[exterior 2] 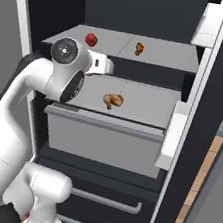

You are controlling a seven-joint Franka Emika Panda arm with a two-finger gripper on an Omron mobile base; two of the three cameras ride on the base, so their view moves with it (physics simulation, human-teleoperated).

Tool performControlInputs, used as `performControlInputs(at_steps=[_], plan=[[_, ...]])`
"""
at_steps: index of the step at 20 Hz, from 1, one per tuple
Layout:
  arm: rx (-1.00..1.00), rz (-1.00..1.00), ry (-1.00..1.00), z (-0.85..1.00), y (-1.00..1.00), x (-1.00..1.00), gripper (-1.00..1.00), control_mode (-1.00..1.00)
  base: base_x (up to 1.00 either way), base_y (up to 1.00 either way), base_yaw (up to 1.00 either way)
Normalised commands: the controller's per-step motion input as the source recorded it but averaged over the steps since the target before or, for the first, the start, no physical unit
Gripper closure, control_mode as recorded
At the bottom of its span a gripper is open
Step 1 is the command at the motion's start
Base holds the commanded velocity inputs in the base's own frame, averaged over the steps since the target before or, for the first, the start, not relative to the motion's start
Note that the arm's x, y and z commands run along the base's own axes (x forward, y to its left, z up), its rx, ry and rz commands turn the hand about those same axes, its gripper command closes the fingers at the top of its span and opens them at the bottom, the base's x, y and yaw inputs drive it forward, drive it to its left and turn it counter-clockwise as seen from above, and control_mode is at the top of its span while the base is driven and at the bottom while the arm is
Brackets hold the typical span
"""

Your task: Place one bell pepper and one chicken drumstick in each tupperware on the nearby counter, to pack two identical lunches.

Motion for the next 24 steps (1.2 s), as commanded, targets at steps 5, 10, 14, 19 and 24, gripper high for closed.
performControlInputs(at_steps=[5, 10, 14, 19, 24], plan=[[0.00, 0.01, 0.04, 0.00, -0.07, -0.80, 1.00, 1.00, -0.20, 0.00, 0.00], [0.00, 0.00, 0.00, 0.00, 0.00, 0.00, 1.00, 1.00, -1.00, 0.00, 0.00], [0.00, 0.00, 0.00, 0.00, 0.00, 0.00, 1.00, 1.00, -1.00, 0.00, 0.00], [0.00, 0.00, 0.00, 0.00, 0.00, 0.00, 1.00, 1.00, -0.90, 0.20, 0.00], [0.00, 0.00, 0.00, 0.00, 0.00, 0.00, 1.00, 1.00, -0.36, 0.81, 0.00]])
